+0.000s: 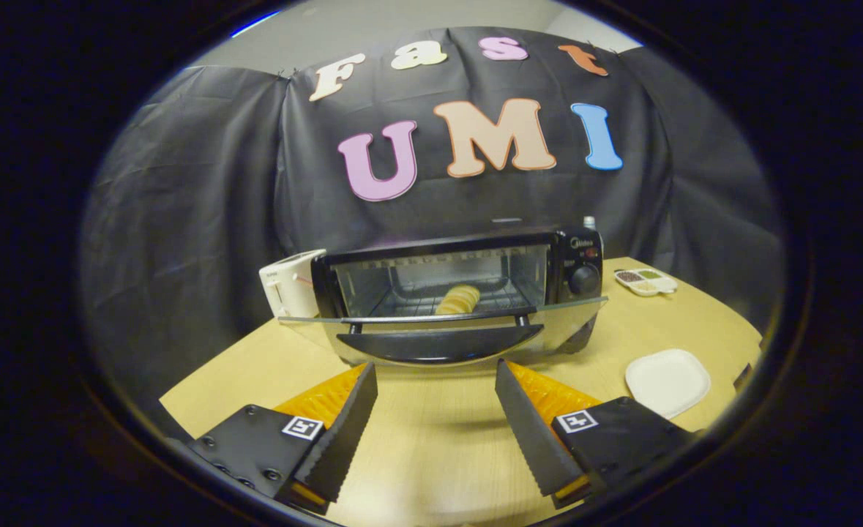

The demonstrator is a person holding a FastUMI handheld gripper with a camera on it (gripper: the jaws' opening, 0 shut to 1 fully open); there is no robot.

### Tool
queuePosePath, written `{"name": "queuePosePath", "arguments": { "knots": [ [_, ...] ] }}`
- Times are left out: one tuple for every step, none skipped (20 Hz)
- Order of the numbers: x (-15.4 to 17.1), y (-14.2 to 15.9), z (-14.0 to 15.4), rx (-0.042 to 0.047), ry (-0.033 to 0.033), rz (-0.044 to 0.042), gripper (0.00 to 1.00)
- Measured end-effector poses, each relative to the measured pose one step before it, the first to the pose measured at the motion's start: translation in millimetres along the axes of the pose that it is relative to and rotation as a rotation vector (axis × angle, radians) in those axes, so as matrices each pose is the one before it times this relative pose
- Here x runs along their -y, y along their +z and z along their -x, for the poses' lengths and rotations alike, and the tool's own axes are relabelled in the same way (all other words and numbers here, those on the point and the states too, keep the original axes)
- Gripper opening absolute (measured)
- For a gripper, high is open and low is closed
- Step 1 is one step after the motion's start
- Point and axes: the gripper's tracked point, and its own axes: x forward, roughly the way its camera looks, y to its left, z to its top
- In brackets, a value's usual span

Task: Open the toaster oven, put the food inside, and close the toaster oven door.

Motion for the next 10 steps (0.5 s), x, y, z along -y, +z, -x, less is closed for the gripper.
{"name": "queuePosePath", "arguments": {
  "knots": [
    [-0.48,5.89,-6.02,0.00674,-0.00143,-0.00007,1.0],
    [-0.67,7.19,-6.84,0.00949,-0.00238,0.00168,1.0],
    [2.48,5.06,-5.97,0.00363,-0.00876,0.00197,1.0],
    [1.8,5.97,-7.26,0.00629,-0.00677,0.00018,1.0],
    [1.94,3.96,-6.97,0.00617,-0.00452,-0.00092,1.0],
    [-0.1,5.29,-5.39,0.0051,-0.00231,-0.0023,1.0],
    [-0.77,6.18,-6.18,0.00871,0.00174,-0.00329,1.0],
    [-1.51,5.23,-3.83,0.01041,0.0051,-0.00152,1.0],
    [-0.65,3.33,-3.62,0.00464,0.00436,0.00038,1.0],
    [-0.87,2.01,-0.33,0.0022,0.00344,-0.00157,1.0]
  ]
}}
